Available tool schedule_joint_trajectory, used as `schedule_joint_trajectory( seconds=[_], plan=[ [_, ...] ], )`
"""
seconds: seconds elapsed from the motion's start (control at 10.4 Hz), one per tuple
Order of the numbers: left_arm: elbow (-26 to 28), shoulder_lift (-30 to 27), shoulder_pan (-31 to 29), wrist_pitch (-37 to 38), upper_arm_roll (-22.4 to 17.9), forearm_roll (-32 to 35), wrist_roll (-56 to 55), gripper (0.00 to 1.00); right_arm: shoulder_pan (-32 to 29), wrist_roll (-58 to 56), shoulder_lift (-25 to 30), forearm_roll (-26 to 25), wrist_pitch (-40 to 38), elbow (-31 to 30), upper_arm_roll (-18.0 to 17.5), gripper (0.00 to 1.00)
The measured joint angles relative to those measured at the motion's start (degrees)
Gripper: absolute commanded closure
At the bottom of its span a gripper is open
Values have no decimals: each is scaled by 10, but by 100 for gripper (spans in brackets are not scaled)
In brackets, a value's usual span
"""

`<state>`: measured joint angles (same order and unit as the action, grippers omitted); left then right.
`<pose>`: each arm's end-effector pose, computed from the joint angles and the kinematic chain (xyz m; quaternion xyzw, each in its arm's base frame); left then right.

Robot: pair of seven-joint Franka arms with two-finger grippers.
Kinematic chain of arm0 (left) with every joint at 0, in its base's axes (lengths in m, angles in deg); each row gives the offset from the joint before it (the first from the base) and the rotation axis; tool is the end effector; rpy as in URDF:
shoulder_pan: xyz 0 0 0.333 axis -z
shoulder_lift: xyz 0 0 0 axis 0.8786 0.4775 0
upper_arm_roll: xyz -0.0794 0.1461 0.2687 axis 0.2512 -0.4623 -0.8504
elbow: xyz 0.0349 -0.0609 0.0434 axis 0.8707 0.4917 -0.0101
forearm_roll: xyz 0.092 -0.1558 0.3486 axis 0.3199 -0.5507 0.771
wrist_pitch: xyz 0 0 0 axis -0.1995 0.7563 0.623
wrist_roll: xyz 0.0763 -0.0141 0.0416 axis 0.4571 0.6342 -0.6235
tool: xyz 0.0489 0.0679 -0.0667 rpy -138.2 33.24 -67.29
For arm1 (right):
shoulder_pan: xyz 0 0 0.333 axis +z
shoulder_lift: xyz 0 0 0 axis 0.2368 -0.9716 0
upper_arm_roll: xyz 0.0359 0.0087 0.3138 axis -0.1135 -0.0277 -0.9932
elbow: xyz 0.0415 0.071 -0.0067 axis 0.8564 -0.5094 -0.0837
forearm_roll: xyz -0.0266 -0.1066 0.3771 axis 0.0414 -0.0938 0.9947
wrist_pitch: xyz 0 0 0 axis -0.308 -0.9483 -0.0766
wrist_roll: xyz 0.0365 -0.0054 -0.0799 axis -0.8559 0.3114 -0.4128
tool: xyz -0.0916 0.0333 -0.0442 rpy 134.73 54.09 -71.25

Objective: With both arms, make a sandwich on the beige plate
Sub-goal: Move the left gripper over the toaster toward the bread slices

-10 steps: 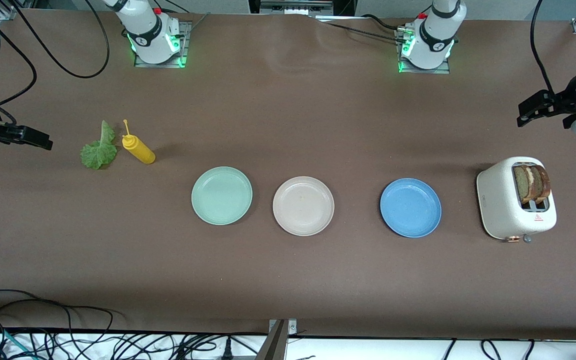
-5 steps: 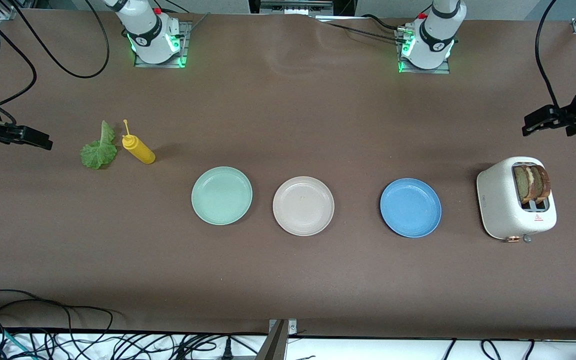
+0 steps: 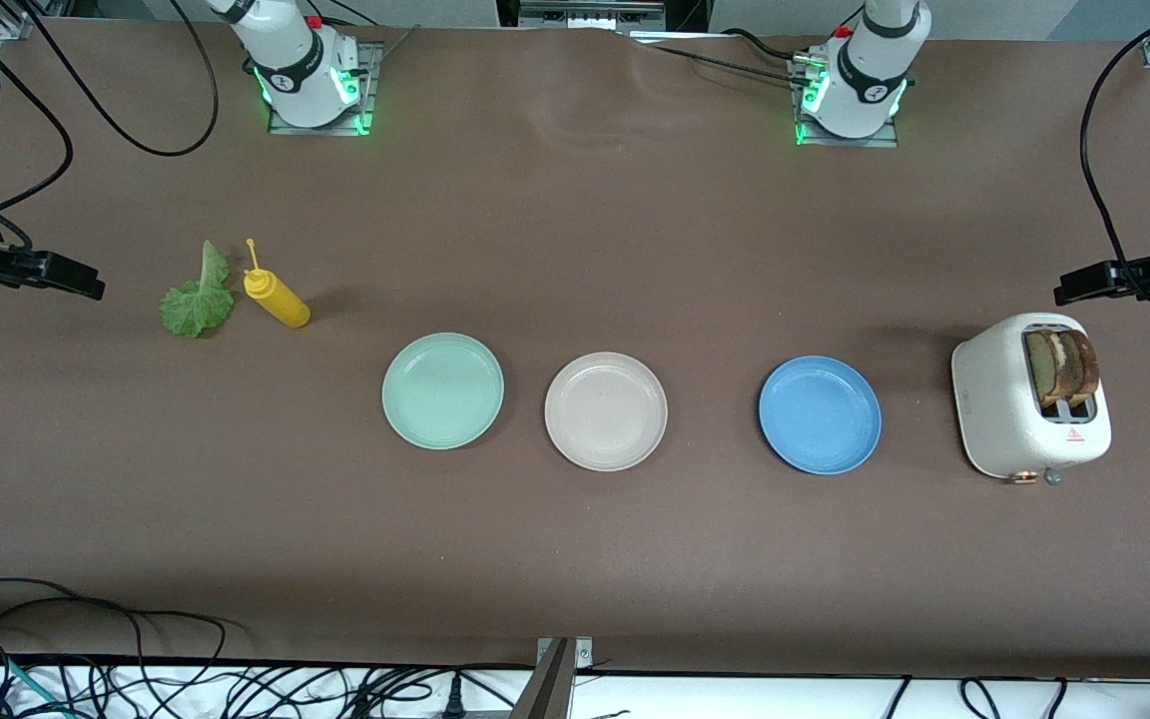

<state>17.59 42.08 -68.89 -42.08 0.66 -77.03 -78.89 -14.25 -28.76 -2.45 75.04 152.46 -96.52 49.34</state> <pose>0.5915 0.0849 0.5281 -0.9949 -0.0428 0.0908 0.0089 0.5965 -0.0440 0.5466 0.9960 -0.0633 -0.0588 0.0212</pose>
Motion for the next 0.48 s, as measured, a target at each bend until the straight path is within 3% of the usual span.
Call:
schedule_joint_trajectory(
  seconds=[0.48],
  plan=[
    [-7, 20, -2, 0, 1, 0, 0, 0, 0, 0, 0, 0, 0, 0, 0, 0]
  ],
)
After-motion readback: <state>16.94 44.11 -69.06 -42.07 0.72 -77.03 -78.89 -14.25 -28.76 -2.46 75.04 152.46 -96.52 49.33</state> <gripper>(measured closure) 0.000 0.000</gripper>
